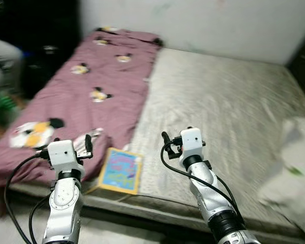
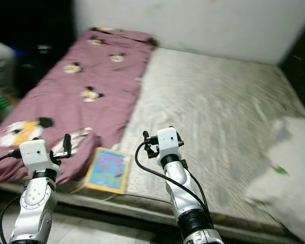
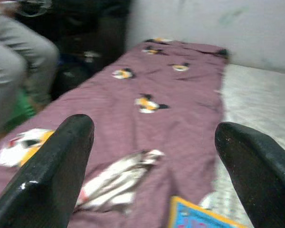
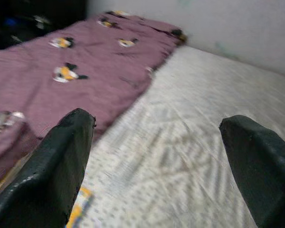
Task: Clean up the room
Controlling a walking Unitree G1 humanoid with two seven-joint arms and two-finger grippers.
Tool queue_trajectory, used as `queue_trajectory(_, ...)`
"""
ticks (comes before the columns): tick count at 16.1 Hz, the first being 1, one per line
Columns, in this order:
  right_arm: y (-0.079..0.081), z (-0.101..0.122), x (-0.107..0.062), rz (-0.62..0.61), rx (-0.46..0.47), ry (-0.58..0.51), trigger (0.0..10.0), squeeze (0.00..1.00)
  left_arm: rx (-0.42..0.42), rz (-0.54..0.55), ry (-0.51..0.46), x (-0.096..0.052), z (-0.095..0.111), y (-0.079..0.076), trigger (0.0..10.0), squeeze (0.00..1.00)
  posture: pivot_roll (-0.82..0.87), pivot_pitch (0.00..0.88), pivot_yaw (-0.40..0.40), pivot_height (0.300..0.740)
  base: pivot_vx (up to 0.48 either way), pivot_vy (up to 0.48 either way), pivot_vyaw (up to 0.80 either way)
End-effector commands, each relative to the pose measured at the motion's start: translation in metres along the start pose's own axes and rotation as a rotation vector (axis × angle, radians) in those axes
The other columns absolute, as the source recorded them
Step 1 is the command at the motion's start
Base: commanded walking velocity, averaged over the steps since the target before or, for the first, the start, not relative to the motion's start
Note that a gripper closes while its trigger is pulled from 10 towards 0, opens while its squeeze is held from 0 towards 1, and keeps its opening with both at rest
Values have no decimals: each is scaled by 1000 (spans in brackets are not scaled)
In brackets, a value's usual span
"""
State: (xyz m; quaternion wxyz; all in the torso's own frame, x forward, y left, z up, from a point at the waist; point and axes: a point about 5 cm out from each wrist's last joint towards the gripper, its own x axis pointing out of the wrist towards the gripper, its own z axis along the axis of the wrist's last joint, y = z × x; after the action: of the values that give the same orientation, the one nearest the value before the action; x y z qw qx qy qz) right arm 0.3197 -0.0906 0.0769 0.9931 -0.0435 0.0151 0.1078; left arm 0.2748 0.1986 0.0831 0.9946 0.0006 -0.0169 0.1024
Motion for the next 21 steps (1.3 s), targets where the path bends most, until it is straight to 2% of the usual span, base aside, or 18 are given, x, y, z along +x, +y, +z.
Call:
queue_trajectory(1, -1, 4, 4, -11, 9, -7, 10000, 0, 7, -24, -3, 1, 0, -2, 10000, 0, 37, 24, -91, 740, 0, 0, -800)
queue_trajectory(13, -1, 2, 3, -15, 48, -2, 10000, 0, 14, -82, -1, 2, 0, -9, 10000, 0, 34, 34, -80, 740, 0, -20, -800)
queue_trajectory(21, -2, -1, 3, -8, 63, 15, 10000, 0, -6, -119, 12, 3, -4, -13, 10000, 0, 35, 22, -80, 740, 0, -319, 0)
